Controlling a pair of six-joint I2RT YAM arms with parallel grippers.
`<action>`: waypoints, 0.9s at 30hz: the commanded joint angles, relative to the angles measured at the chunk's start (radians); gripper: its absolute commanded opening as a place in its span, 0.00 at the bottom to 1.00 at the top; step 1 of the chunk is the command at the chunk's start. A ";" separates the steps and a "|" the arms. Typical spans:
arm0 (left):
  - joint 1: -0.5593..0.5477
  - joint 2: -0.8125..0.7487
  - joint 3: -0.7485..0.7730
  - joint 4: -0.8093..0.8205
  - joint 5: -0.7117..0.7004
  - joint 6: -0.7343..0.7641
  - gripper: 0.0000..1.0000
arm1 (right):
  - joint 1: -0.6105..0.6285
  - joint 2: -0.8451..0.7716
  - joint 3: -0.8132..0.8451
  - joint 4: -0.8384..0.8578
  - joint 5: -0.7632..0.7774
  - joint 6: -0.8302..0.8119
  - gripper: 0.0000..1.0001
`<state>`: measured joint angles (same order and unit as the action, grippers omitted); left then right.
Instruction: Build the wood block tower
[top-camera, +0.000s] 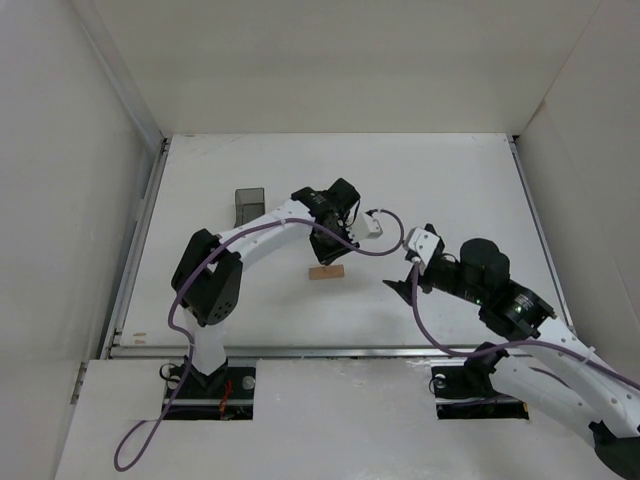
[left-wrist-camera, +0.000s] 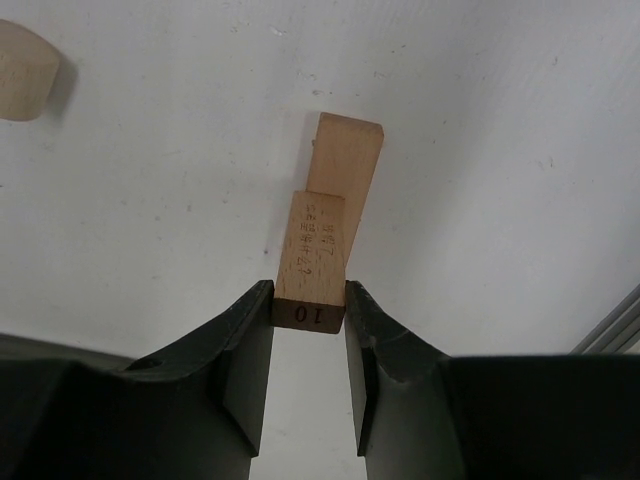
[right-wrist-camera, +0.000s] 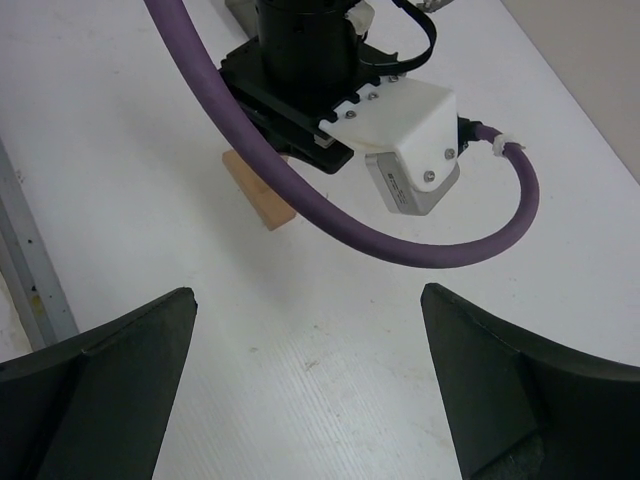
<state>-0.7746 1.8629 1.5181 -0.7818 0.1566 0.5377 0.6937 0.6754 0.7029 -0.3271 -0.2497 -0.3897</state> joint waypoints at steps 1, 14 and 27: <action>0.000 -0.067 -0.015 0.000 -0.019 0.005 0.00 | 0.001 -0.025 0.003 0.020 0.026 -0.005 1.00; 0.000 -0.102 -0.024 -0.033 0.006 0.015 0.00 | 0.001 -0.016 0.003 0.030 0.035 -0.005 1.00; 0.000 -0.093 -0.065 0.018 0.006 0.015 0.00 | 0.001 -0.016 0.003 0.030 0.044 -0.005 1.00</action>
<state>-0.7731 1.8164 1.4593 -0.7734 0.1562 0.5446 0.6937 0.6628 0.7029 -0.3286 -0.2169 -0.3897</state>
